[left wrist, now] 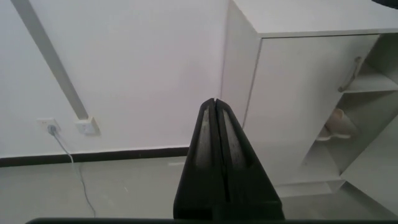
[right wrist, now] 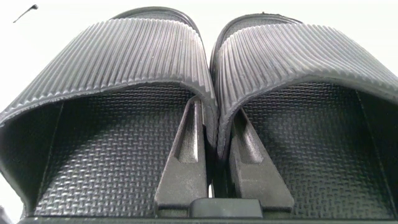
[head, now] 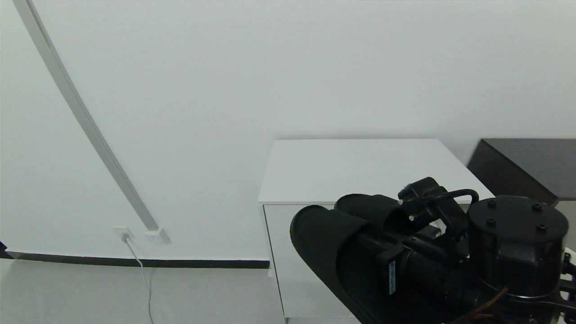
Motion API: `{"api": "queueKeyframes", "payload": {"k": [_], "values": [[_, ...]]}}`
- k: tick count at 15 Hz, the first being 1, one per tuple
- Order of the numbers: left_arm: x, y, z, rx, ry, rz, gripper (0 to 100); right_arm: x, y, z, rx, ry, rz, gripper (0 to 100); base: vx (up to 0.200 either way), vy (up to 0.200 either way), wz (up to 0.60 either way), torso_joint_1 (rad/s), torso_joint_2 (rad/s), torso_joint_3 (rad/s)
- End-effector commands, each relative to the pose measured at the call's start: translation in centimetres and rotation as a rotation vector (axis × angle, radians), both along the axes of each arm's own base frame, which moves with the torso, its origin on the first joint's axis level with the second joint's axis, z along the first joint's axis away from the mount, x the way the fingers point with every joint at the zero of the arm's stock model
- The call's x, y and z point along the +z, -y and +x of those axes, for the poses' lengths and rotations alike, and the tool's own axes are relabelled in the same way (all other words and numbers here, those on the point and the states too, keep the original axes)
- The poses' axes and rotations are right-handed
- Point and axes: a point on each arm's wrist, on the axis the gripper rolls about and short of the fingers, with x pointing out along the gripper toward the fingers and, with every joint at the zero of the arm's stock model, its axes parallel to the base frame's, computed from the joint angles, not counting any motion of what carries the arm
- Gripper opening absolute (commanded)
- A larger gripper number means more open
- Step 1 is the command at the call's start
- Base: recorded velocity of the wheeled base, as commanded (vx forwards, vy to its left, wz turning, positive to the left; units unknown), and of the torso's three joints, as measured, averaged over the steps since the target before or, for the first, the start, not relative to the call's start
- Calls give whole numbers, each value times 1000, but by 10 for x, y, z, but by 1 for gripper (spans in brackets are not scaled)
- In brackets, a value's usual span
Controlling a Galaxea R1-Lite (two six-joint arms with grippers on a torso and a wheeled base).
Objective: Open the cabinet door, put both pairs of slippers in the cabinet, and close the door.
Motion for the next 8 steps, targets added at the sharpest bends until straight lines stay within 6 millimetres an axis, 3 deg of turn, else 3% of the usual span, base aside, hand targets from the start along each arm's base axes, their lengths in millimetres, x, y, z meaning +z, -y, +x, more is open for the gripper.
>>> {"api": "queueKeyframes", "payload": {"k": [1,8], "values": [[0,0,0,0,0,1,0,-2,-1,1,0,-3,-4,0,0,-200,0,2,2,7],[0,0,0,0,-2,1,0,-2,-1,1,-1,-4,-3,0,0,-200,0,3,2,1]]}}
